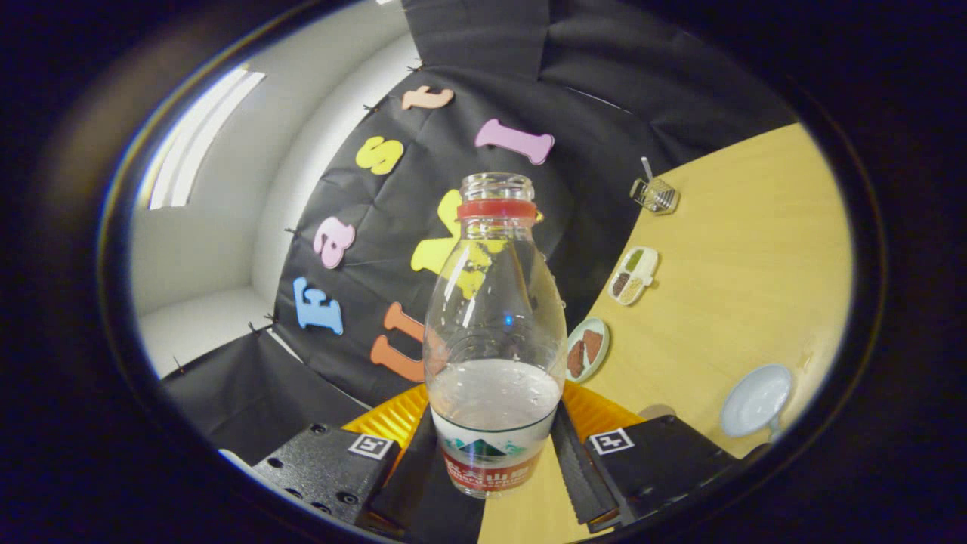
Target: Take the bottle from table, then pour the juice into the cup, finally place the bottle on the coaster
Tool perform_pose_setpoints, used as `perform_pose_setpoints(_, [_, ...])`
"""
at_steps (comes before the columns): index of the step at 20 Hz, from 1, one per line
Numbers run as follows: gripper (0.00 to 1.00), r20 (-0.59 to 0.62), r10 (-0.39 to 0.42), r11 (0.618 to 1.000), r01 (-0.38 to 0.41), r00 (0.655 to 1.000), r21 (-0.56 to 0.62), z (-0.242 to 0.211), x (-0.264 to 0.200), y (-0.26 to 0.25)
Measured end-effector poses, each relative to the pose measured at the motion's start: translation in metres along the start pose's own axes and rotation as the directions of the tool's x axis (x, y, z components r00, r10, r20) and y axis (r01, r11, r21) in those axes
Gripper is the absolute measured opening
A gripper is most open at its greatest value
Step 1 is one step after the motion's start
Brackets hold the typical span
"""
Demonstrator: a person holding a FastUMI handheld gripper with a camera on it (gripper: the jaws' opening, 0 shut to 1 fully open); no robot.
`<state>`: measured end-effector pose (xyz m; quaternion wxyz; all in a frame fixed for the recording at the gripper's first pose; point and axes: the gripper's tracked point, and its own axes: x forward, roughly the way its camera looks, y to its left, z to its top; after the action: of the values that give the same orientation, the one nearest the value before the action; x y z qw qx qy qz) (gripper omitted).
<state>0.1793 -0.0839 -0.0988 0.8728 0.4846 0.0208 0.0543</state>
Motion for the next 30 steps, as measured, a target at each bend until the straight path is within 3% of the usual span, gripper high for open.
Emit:
perform_pose_setpoints(2, [0.79, 0.013, -0.031, 0.994, 0.032, 0.999, -0.106, -0.002, 0.006, -0.007])
perform_pose_setpoints(5, [0.79, 0.040, -0.031, 0.952, 0.041, 0.999, -0.303, -0.001, 0.013, -0.005])
perform_pose_setpoints(7, [0.79, 0.034, -0.005, 0.903, 0.019, 0.999, -0.430, -0.009, 0.020, 0.000])
perform_pose_setpoints(10, [0.80, 0.010, -0.052, 0.816, 0.048, 0.999, -0.576, -0.024, 0.037, -0.018])
perform_pose_setpoints(13, [0.80, -0.012, -0.052, 0.766, 0.032, 0.999, -0.641, -0.043, 0.051, -0.026])
perform_pose_setpoints(20, [0.80, 0.050, -0.103, 0.627, 0.104, 0.993, -0.772, -0.066, 0.068, -0.067])
perform_pose_setpoints(25, [0.81, 0.042, -0.082, 0.588, 0.082, 0.996, -0.805, -0.094, 0.079, -0.087])
perform_pose_setpoints(30, [0.81, 0.053, -0.111, 0.604, 0.110, 0.992, -0.790, -0.116, 0.099, -0.125])
